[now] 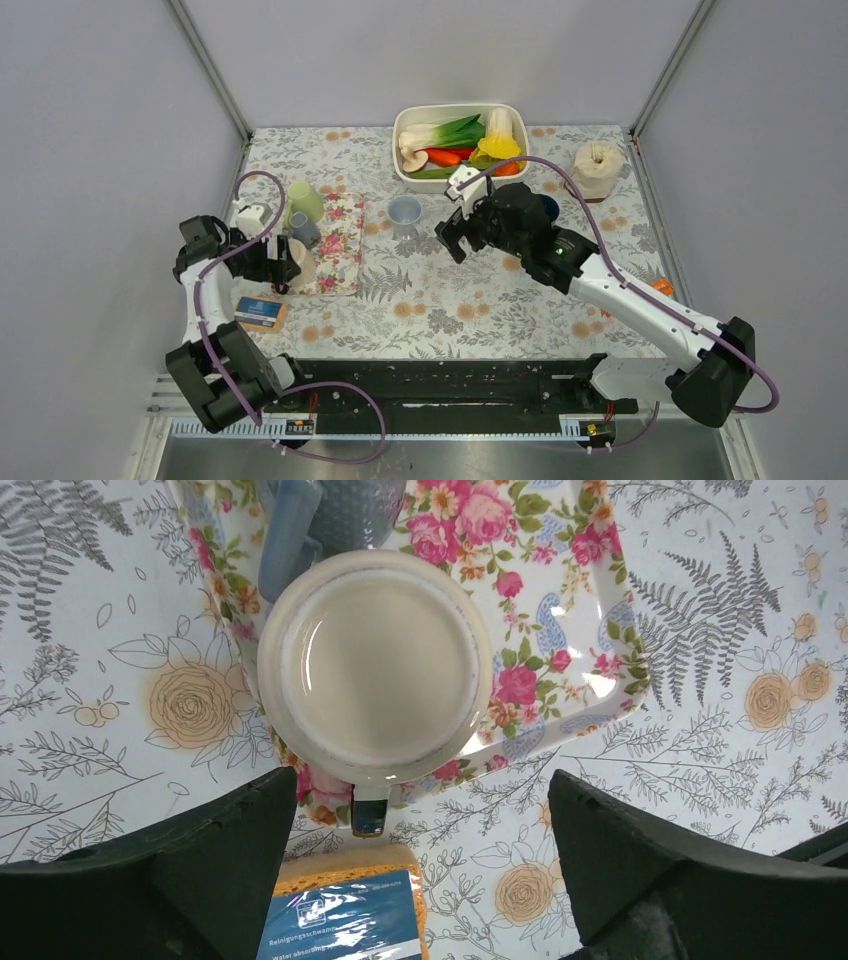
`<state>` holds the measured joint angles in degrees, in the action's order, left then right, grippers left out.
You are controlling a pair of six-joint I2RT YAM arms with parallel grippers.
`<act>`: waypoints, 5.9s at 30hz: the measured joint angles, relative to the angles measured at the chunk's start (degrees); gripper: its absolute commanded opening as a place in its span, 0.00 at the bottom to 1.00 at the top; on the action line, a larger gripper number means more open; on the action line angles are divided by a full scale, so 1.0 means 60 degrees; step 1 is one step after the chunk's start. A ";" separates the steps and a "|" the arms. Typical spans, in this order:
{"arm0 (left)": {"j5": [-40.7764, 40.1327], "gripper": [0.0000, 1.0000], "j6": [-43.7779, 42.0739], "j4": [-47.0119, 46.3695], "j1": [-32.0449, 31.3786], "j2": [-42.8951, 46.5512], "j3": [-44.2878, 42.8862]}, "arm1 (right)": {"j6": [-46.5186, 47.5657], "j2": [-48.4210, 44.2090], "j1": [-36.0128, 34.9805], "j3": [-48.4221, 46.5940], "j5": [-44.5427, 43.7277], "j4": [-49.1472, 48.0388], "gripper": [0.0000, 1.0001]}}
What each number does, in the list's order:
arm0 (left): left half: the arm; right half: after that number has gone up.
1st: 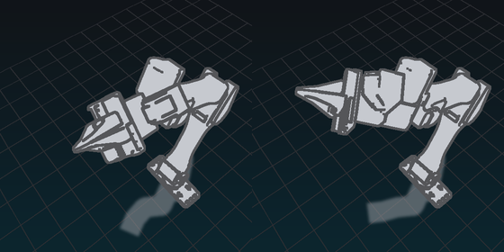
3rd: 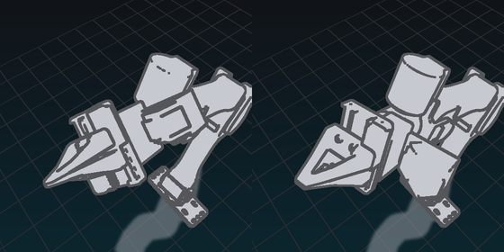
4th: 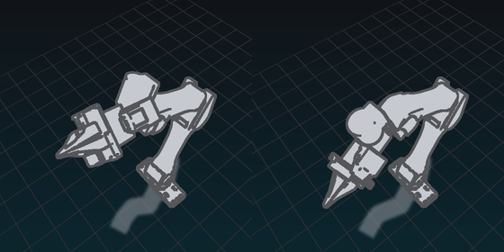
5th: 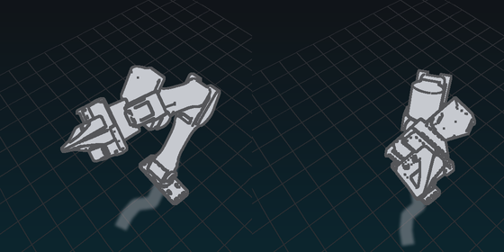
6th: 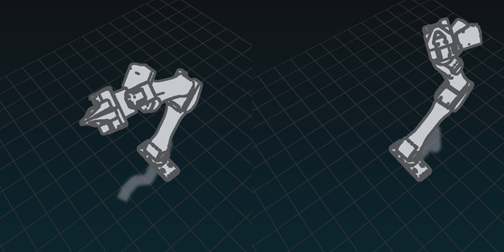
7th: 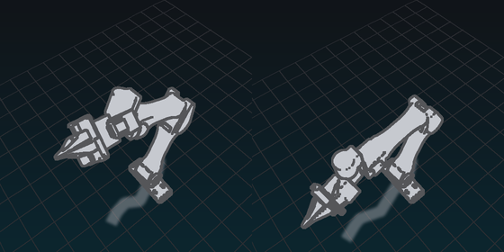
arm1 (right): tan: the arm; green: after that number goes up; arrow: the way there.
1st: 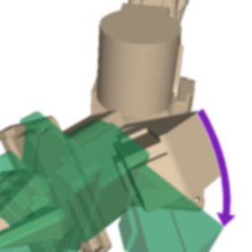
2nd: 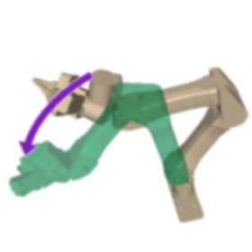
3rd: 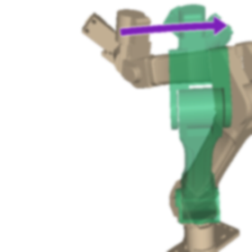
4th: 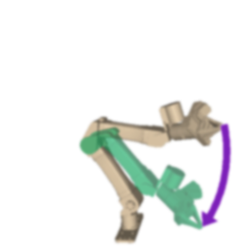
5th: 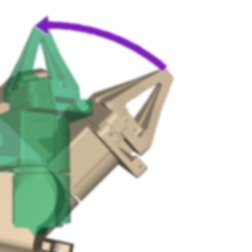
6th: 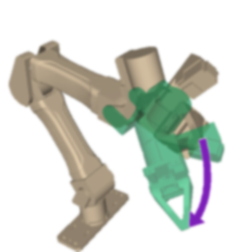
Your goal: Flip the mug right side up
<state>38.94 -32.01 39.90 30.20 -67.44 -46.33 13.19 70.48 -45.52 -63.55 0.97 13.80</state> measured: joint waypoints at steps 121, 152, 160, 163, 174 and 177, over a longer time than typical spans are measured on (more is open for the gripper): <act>0.0896 0.00 1.7941 -1.7868 -0.8021 -0.2040 0.0084 | -1.1744 0.1818 0.2528 0.2816 0.5297 -1.2160 0.81; 0.0641 0.00 1.7314 -1.8342 -0.8710 -0.2237 0.0328 | -1.3223 0.2484 0.2455 0.2881 0.4958 -1.3380 0.49; 0.0583 0.00 1.6997 -1.8334 -0.8808 -0.2237 0.0372 | -1.3511 0.2463 0.2652 0.2881 0.5031 -1.3358 0.32; 0.0503 0.00 1.6874 -1.8323 -0.8808 -0.2237 0.0426 | -1.3537 0.2426 0.2732 0.2903 0.5031 -1.3344 0.22; 0.0550 0.39 1.6513 -1.8294 -0.8878 -0.2237 0.0444 | -1.3562 0.2320 0.2849 0.2925 0.5268 -1.3151 0.00; 0.0823 0.73 1.6316 -1.8149 -0.8910 -0.2237 0.0452 | -1.3260 0.2255 0.2911 0.2900 0.5322 -1.3096 0.00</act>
<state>43.88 65.89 -68.99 -23.27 -80.86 -43.62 -66.37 84.01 -28.05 -46.15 32.91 -64.77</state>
